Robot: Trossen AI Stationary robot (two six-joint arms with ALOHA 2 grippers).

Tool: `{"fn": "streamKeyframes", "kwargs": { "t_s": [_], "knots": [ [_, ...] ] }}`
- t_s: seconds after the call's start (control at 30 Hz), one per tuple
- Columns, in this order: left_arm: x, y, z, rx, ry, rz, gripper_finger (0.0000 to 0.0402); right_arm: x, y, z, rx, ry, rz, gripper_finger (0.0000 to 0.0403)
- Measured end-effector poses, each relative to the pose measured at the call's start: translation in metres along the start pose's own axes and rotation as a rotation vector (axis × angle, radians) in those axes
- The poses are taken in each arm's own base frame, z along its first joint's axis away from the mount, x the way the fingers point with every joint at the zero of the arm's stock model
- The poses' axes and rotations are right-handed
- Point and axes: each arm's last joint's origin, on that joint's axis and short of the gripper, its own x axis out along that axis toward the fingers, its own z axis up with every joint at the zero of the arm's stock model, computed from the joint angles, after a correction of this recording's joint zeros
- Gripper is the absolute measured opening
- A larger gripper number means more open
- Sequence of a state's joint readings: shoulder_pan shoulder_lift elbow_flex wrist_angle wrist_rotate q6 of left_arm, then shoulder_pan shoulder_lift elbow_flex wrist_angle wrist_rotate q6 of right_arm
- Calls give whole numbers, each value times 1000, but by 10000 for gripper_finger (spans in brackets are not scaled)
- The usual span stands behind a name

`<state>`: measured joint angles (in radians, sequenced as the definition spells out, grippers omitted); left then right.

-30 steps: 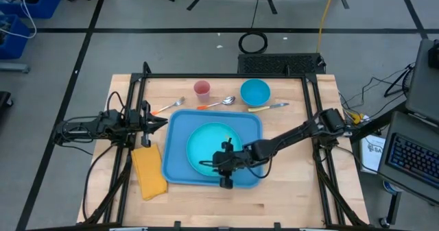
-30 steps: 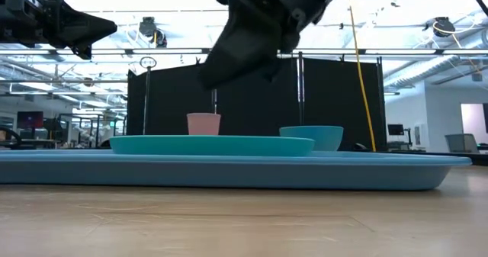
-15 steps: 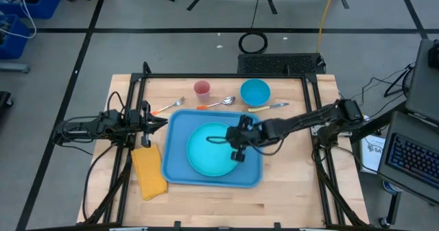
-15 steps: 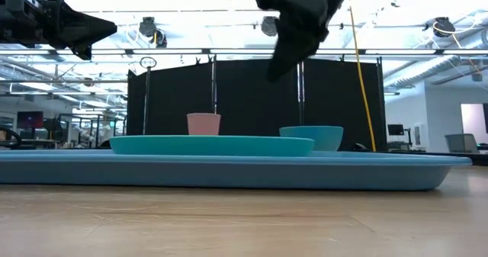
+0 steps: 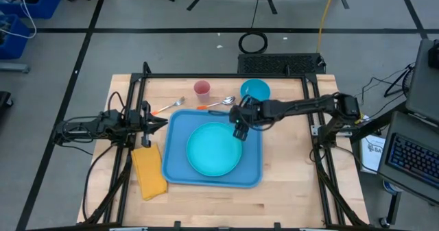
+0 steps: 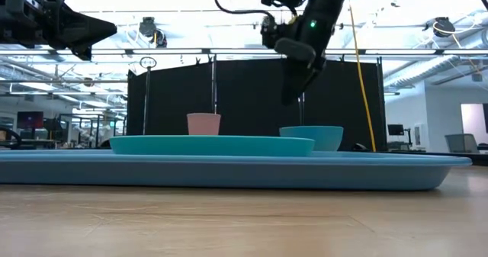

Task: Set up tray
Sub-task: Put the bowl on top of the plate

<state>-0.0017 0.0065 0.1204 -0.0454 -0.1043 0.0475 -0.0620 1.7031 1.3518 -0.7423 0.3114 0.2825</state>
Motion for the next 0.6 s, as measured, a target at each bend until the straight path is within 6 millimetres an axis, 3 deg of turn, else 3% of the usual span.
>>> {"fn": "streamKeyframes", "kwargs": {
  "t_s": [0.6],
  "knots": [
    [0, 0, -3, -9, 31, -2, 47, 21, -76, 7, 207, 103, 34, 215]
  ]
}}
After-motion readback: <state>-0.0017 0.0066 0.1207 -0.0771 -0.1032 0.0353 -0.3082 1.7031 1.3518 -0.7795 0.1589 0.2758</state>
